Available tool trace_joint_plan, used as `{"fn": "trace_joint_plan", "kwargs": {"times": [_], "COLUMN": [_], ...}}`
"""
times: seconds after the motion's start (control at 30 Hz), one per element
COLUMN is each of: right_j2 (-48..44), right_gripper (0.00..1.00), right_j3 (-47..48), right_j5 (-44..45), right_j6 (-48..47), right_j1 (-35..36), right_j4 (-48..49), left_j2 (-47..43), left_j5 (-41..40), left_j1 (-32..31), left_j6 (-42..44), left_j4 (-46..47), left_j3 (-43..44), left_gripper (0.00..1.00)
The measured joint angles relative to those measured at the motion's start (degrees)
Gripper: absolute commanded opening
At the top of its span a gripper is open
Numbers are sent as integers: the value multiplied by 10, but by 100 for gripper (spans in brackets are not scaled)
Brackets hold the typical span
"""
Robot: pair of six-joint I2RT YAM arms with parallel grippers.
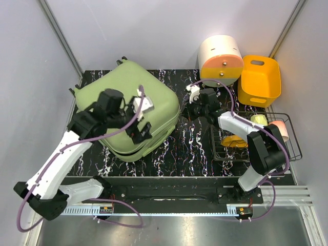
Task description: Open, take out, and arrange the luggage
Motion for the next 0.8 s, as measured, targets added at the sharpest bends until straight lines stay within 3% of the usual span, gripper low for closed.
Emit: {"fn": "trace_joint_plan", "kwargs": {"times": [0.17, 0.47, 0.67, 0.8], "right_j2": [7, 14, 14, 16], "right_gripper": [0, 0, 0, 0], "right_j3": [7, 20, 21, 23], "right_j5": [-2, -2, -2, -2], "right_j6": [2, 4, 9, 15], "right_j1": [0, 0, 0, 0], "right_j4": [-6, -21, -22, -23], "left_j2": [24, 118, 181, 210], "left_j5": [-28, -245, -374, -412], "left_j1": [-103, -279, -294, -293], "left_j6": [-67, -223, -259, -264], "left_j4": [24, 128, 179, 202], "left_j3": [-61, -175, -182, -191], "left_gripper": [95, 93, 93, 93]}}
